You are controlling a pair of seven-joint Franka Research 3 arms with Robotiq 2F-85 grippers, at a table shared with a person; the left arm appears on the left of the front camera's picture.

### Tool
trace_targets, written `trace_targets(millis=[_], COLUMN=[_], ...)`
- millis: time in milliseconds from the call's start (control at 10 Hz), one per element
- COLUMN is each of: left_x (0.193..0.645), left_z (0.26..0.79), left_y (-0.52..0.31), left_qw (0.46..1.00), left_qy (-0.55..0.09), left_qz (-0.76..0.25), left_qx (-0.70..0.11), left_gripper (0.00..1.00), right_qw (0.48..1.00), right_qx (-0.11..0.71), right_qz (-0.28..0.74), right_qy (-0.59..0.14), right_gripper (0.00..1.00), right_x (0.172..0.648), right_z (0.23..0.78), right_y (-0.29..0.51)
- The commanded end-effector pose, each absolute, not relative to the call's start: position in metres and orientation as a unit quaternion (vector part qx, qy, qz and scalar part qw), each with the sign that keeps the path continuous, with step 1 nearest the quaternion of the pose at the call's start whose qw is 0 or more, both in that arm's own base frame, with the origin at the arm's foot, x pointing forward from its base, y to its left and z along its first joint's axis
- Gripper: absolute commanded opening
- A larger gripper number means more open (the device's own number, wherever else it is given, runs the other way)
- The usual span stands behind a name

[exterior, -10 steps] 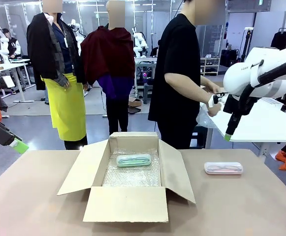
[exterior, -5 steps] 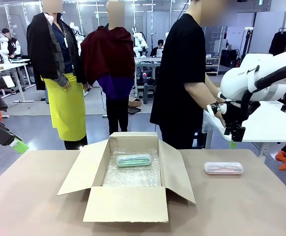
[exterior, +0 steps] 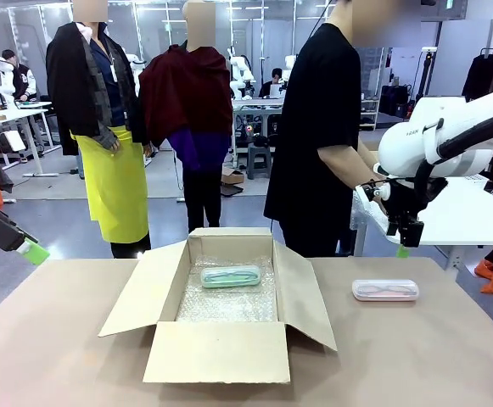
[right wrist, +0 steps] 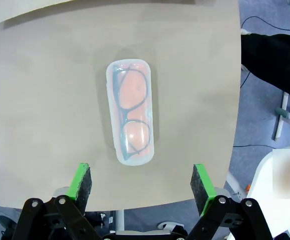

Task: Pack the glasses set securely to prepare it for shipping.
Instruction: Put the Glasses case from the right side of the table into the Package Box.

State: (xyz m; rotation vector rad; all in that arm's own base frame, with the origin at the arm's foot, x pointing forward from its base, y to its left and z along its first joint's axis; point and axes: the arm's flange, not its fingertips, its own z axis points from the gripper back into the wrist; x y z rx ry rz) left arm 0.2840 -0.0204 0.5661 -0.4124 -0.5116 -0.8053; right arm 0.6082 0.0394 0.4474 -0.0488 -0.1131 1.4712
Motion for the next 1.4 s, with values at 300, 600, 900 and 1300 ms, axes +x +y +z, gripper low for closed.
trace_targets(millis=[300, 600, 900, 1300], left_x=[0.283, 0.283, 0.283, 0.283], left_z=[0.566, 0.566, 0.566, 0.566], left_y=[-0.019, -0.019, -0.019, -0.019], left_qw=[0.868, 0.868, 0.868, 0.868], left_qy=[-0.243, -0.243, -0.243, -0.243], left_qz=[-0.387, -0.387, -0.387, -0.387], left_qx=[-0.196, -0.196, -0.196, -0.196], left_gripper=[1.00, 1.00, 1.00, 1.00], right_qw=[0.724, 0.709, 0.704, 0.699], right_qx=[-0.027, -0.031, -0.009, -0.001], right_qz=[0.688, 0.702, 0.709, 0.714], right_qy=[-0.048, -0.049, -0.044, -0.041], right_gripper=[1.00, 1.00, 1.00, 1.00], right_x=[0.622, 0.619, 0.614, 0.616], right_z=[0.385, 0.352, 0.329, 0.310], right_y=[0.044, 0.043, 0.038, 0.043])
